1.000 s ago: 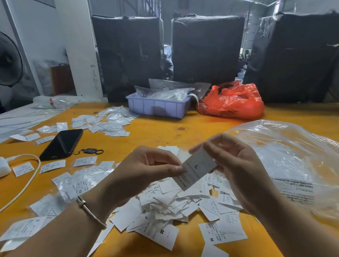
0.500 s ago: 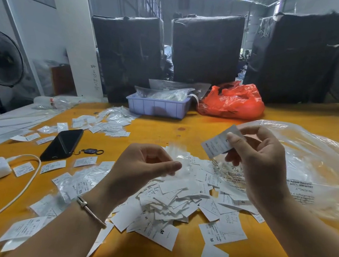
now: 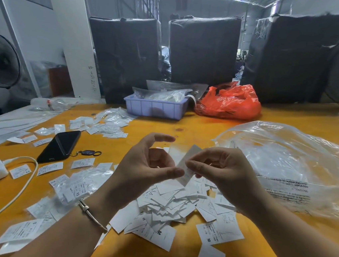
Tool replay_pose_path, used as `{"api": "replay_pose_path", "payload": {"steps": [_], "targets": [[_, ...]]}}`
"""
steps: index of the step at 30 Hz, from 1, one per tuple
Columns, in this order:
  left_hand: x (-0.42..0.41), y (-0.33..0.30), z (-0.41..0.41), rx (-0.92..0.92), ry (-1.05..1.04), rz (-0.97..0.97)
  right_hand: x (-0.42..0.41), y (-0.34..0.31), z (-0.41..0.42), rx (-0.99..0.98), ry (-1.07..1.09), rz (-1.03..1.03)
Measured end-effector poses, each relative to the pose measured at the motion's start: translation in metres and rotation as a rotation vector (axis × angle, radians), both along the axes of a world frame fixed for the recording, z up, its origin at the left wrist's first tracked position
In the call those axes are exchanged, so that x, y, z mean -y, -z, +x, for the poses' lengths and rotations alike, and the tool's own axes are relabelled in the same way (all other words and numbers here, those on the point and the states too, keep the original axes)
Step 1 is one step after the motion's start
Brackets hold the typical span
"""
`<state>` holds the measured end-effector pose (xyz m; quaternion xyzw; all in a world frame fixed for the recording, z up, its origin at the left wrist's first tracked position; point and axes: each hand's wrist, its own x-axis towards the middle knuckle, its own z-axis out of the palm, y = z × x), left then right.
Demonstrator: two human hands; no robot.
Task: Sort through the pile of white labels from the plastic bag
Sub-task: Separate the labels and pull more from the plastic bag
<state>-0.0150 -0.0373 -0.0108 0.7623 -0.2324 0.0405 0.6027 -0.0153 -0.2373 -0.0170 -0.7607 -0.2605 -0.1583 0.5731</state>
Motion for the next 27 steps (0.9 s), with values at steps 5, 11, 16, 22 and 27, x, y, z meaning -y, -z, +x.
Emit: {"api": "replay_pose_path", "payload": {"steps": [5,11,16,22,27], "targets": [[0.000,0.000,0.000,-0.022,0.020,0.050,0.000,0.003,0.000,0.011,0.007,-0.084],[-0.001,0.004,0.003,-0.052,0.013,0.099,0.002,0.003,0.001,0.026,0.049,-0.084],[-0.001,0.009,0.005,-0.063,-0.029,0.081,0.005,-0.001,0.001,0.067,0.198,0.079],[-0.001,0.010,0.004,-0.034,-0.032,0.160,0.009,-0.011,-0.007,0.140,0.213,0.202],[0.000,0.010,0.003,0.015,-0.015,0.202,0.001,-0.012,-0.013,0.195,0.168,0.107]]}}
